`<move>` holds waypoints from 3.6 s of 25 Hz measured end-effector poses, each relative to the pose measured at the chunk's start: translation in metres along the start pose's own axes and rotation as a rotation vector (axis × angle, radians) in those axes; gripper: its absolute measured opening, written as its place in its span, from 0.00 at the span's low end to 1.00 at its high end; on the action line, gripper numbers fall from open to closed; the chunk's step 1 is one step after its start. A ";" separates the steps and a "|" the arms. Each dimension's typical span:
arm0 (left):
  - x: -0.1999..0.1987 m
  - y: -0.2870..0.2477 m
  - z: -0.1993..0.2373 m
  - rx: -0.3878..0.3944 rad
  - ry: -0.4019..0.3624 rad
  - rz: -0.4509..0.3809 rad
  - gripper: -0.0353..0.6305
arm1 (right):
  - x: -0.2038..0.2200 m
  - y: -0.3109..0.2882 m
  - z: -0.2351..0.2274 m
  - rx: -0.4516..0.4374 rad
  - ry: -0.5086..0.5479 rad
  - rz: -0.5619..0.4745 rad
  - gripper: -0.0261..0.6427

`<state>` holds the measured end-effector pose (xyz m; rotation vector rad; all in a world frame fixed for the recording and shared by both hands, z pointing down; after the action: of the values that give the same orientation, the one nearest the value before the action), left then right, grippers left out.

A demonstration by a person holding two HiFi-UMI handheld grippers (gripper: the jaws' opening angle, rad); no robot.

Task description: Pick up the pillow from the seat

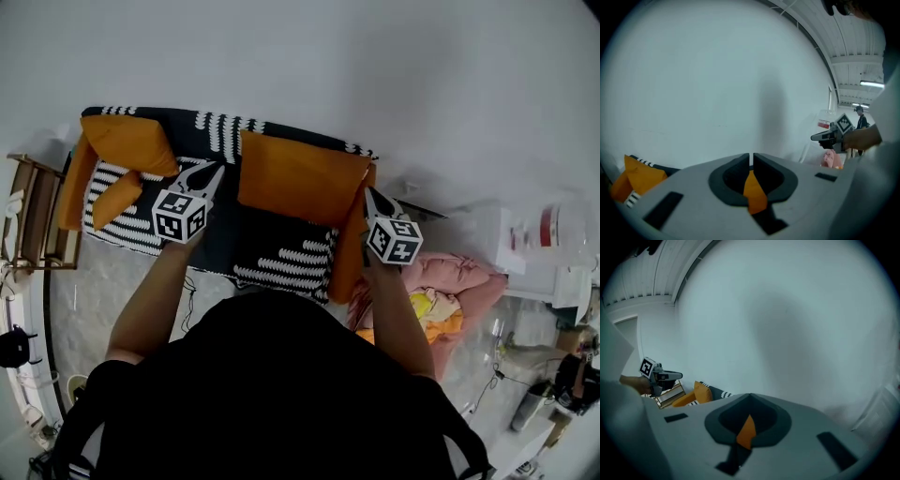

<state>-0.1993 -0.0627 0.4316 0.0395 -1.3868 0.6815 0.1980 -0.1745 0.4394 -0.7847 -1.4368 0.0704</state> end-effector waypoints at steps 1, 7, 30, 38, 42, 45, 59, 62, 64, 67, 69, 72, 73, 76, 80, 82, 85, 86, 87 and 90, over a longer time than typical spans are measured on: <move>-0.001 -0.003 0.000 -0.007 0.002 0.001 0.10 | -0.002 -0.005 -0.004 -0.007 0.004 0.001 0.04; -0.006 -0.021 -0.005 -0.037 0.010 0.013 0.10 | -0.008 -0.027 -0.025 -0.034 0.006 0.005 0.04; 0.011 -0.039 -0.006 -0.052 0.053 0.059 0.10 | 0.009 -0.047 -0.042 -0.038 -0.028 0.050 0.04; 0.011 -0.048 0.022 -0.023 0.061 0.061 0.10 | 0.006 -0.056 -0.039 0.022 -0.036 0.064 0.04; 0.010 -0.055 0.034 0.000 0.058 0.070 0.10 | 0.006 -0.063 -0.036 0.048 -0.045 0.074 0.04; 0.011 -0.060 0.047 0.008 0.062 0.076 0.10 | 0.007 -0.071 -0.033 0.062 -0.055 0.083 0.04; 0.023 -0.086 0.089 0.019 0.103 0.126 0.10 | 0.019 -0.111 -0.034 0.098 -0.056 0.149 0.04; 0.029 -0.095 0.098 0.017 0.119 0.140 0.10 | 0.024 -0.123 -0.037 0.104 -0.055 0.168 0.04; 0.034 -0.102 0.104 0.018 0.129 0.154 0.11 | 0.029 -0.130 -0.041 0.110 -0.058 0.182 0.04; 0.041 -0.112 0.111 0.021 0.152 0.174 0.11 | 0.036 -0.140 -0.046 0.121 -0.059 0.206 0.04; 0.045 -0.119 0.117 0.022 0.170 0.184 0.11 | 0.041 -0.149 -0.049 0.129 -0.059 0.223 0.04; 0.051 -0.131 0.126 0.029 0.188 0.200 0.12 | 0.048 -0.162 -0.054 0.141 -0.066 0.247 0.04; 0.053 -0.135 0.129 0.032 0.191 0.206 0.13 | 0.050 -0.166 -0.056 0.147 -0.072 0.254 0.04; 0.058 -0.149 0.137 0.038 0.206 0.215 0.15 | 0.056 -0.177 -0.064 0.169 -0.095 0.264 0.04; 0.070 -0.164 0.150 0.054 0.236 0.239 0.18 | 0.068 -0.193 -0.072 0.187 -0.128 0.280 0.07; 0.078 -0.172 0.155 0.060 0.253 0.255 0.20 | 0.075 -0.200 -0.077 0.198 -0.146 0.293 0.09; 0.089 -0.182 0.167 0.056 0.277 0.270 0.21 | 0.086 -0.211 -0.085 0.215 -0.179 0.308 0.13; 0.093 -0.185 0.171 0.053 0.286 0.274 0.22 | 0.089 -0.214 -0.088 0.220 -0.186 0.313 0.13; 0.096 -0.187 0.175 0.049 0.296 0.277 0.23 | 0.092 -0.217 -0.090 0.225 -0.192 0.318 0.14; 0.106 -0.197 0.188 0.030 0.338 0.275 0.24 | 0.101 -0.227 -0.096 0.227 -0.200 0.332 0.16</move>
<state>-0.2722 -0.2549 0.6394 -0.2369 -1.0645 0.8931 0.2099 -0.3383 0.6497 -0.8377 -1.4419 0.5706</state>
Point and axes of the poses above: the fingertips, and each gripper's own axes: y backward along the fingers, z to its left, x out of its underside, the point moved 8 cm from there along y, backward along the fingers, and after that the axes turned 13 degrees about x, right-handed, at the moved point
